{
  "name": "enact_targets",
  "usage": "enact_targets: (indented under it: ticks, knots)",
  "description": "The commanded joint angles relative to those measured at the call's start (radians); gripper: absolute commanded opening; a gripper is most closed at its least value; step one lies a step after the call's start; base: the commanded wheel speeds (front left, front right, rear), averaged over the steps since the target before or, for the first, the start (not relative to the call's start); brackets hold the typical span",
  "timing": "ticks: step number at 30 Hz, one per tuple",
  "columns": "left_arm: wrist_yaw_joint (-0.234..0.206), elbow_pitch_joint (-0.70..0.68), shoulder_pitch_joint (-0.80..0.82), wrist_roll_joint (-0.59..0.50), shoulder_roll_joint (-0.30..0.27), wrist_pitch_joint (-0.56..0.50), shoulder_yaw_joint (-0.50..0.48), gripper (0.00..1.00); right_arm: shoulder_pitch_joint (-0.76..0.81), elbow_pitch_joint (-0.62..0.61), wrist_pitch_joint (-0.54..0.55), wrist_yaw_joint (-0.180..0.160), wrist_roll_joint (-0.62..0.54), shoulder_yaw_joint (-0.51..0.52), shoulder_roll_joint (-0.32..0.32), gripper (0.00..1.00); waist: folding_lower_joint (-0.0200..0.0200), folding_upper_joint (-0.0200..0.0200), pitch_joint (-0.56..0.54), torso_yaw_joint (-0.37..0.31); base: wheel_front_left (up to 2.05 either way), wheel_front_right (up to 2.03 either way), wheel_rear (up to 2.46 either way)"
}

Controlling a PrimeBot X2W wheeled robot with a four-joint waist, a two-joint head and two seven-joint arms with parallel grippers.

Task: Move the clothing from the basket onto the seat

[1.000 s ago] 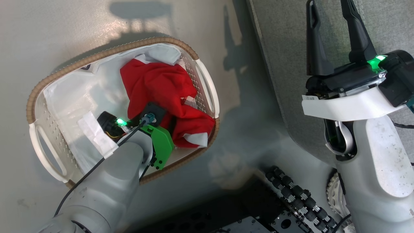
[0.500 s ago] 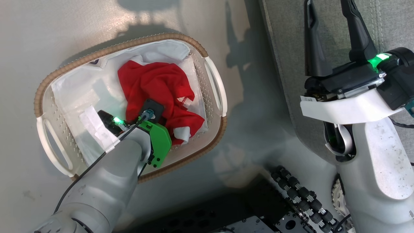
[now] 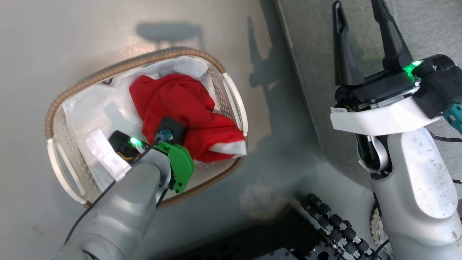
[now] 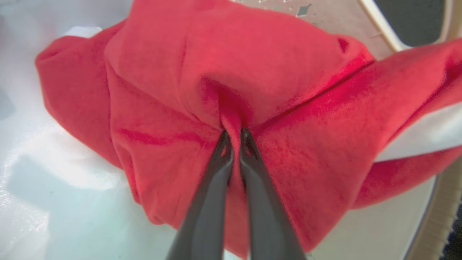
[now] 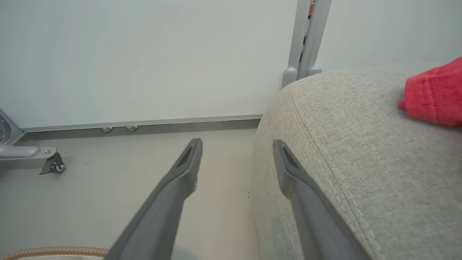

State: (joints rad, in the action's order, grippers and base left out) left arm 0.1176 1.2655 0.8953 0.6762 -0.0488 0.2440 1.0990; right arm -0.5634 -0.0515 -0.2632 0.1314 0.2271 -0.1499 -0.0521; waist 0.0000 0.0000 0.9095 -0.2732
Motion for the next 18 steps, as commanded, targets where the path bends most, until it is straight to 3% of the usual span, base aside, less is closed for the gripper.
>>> enact_targets:
  ticks: [1,9,18]
  knots:
    - [0.004,-0.009,-0.023,0.005,-0.003,0.008,0.002,0.00,0.014,0.009,-0.002,-0.001,0.003,-0.004,0.000,1.00,0.0000,0.0000,-0.051,0.004,0.00,0.00,0.00]
    - [0.012,-0.073,-0.102,0.036,-0.003,0.021,-0.012,0.00,0.054,0.060,-0.002,-0.001,0.003,-0.025,-0.001,1.00,0.0000,0.0000,-0.193,0.034,0.00,0.00,0.00]
    - [0.013,-0.211,-0.217,-0.024,-0.025,0.022,-0.079,0.00,0.129,0.130,-0.002,-0.001,0.006,-0.041,-0.003,1.00,0.0000,0.0000,-0.382,0.089,0.00,0.00,0.00]
